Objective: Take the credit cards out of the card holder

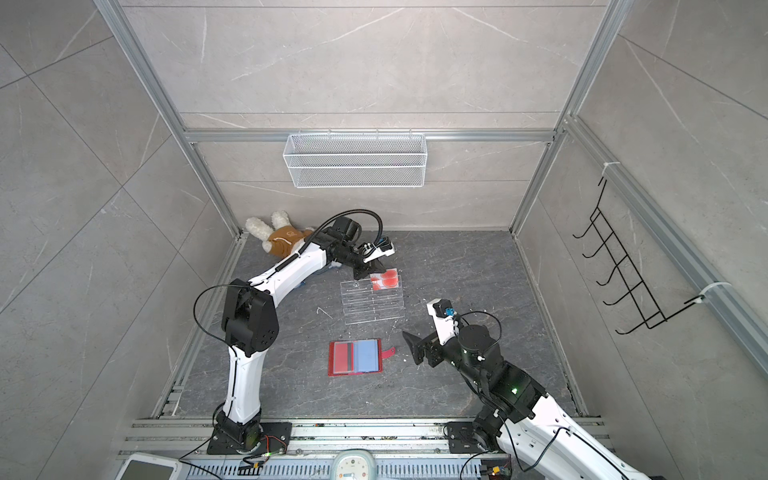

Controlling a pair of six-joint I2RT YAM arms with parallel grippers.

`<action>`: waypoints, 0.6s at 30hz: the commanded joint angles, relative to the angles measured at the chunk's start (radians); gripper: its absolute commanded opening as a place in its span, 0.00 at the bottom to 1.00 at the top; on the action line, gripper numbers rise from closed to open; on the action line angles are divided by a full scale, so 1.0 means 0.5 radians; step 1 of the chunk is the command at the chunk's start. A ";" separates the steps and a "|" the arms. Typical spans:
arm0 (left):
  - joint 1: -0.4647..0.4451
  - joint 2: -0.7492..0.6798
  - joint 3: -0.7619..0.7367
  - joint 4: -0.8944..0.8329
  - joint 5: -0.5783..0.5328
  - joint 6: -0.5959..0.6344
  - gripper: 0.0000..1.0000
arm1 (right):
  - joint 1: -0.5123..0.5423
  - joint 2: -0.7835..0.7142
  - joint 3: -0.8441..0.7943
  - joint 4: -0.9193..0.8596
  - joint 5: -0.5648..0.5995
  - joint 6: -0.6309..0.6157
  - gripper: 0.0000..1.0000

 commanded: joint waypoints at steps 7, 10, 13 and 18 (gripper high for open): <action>0.015 0.037 -0.021 0.031 0.105 -0.022 0.00 | 0.003 0.031 0.017 0.012 -0.028 -0.046 1.00; 0.015 0.047 -0.024 0.028 0.103 -0.022 0.00 | 0.003 0.042 0.022 0.015 -0.034 -0.054 1.00; 0.015 0.053 -0.027 0.029 0.111 -0.024 0.00 | 0.002 0.048 0.023 0.015 -0.040 -0.057 1.00; 0.015 0.064 -0.025 0.036 0.113 -0.025 0.00 | 0.002 0.052 0.011 0.033 -0.050 -0.039 1.00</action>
